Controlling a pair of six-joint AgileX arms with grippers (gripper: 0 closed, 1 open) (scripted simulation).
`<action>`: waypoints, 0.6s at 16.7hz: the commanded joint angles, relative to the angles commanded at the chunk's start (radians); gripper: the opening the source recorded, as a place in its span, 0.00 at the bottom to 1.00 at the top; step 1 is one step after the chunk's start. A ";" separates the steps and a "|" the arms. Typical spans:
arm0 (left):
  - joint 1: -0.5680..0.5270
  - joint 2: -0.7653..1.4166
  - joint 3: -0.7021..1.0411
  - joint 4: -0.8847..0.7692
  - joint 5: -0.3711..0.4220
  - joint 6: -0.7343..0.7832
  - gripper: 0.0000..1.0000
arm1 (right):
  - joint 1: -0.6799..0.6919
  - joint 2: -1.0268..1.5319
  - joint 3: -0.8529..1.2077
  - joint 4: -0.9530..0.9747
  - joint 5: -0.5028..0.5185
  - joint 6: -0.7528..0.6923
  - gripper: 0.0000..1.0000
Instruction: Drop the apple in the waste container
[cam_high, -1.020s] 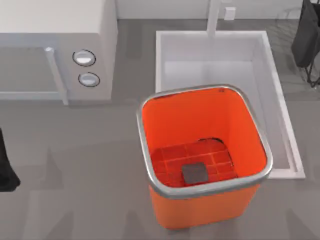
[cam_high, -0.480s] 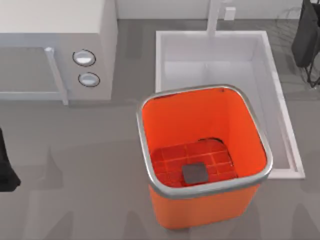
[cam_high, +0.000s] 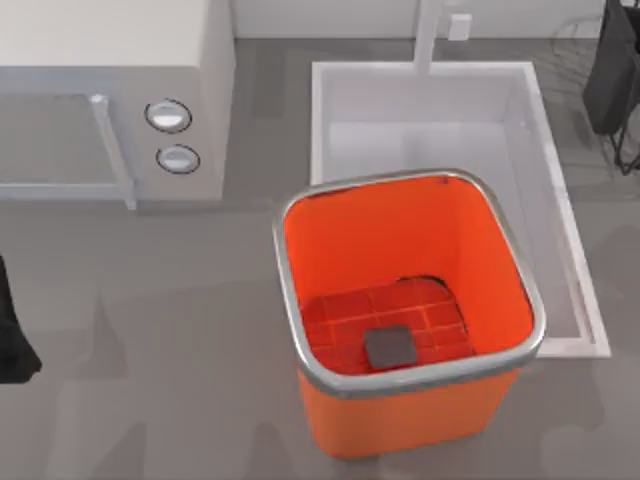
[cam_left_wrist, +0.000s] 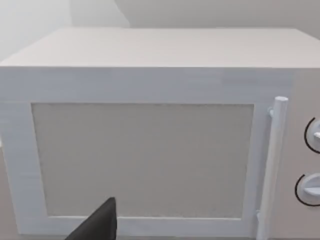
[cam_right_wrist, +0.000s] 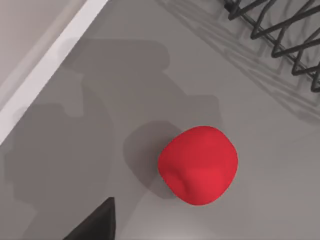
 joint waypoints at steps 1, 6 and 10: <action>0.000 0.000 0.000 0.000 0.000 0.000 1.00 | -0.005 0.047 0.049 -0.028 -0.001 -0.043 1.00; 0.000 0.000 0.000 0.000 0.000 0.000 1.00 | -0.043 0.362 0.304 -0.184 0.008 -0.267 1.00; 0.000 0.000 0.000 0.000 0.000 0.000 1.00 | -0.088 0.698 0.488 -0.366 0.027 -0.466 1.00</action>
